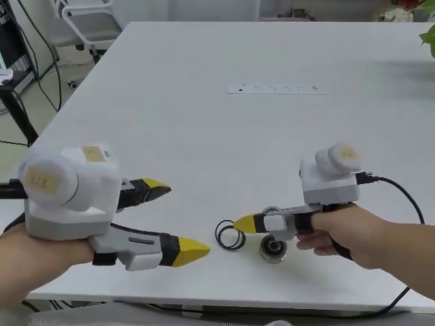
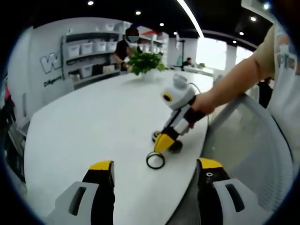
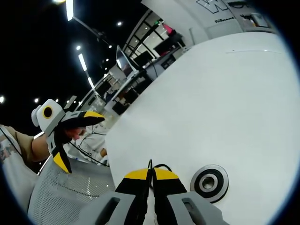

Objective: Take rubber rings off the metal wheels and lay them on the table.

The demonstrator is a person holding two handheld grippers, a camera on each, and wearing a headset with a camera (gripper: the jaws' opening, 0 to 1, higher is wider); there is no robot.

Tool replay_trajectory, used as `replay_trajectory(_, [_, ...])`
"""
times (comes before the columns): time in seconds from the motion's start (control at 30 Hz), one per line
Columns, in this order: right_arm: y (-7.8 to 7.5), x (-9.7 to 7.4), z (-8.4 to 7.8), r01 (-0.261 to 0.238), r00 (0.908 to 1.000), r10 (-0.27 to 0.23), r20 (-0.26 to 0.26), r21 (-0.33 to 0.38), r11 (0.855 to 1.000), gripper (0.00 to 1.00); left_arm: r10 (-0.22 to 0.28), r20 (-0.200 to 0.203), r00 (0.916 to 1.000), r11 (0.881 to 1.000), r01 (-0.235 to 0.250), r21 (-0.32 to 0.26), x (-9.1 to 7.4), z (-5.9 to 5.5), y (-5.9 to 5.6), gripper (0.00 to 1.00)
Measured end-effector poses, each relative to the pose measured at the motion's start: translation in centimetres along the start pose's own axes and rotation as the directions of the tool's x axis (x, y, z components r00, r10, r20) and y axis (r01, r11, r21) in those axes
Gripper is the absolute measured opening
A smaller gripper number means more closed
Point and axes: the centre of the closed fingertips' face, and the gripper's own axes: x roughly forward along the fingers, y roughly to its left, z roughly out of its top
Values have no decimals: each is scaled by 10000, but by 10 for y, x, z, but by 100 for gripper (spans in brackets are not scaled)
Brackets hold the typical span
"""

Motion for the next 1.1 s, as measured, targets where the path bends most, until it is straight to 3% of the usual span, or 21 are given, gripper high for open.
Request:
replay_trajectory(0.63, [-10, 0, -5, 529, 9985, -536, -146, -443, 9976, 3, -52, -178, 9998, 10000, 51, -51, 3, -4, 0, 71])
replay_trajectory(1.1, [-4, -2, -5, 524, 9981, -558, -249, -1188, 9915, 20, -132, -311, 9994, 9999, 132, -16, 4, -6, -3, 71])
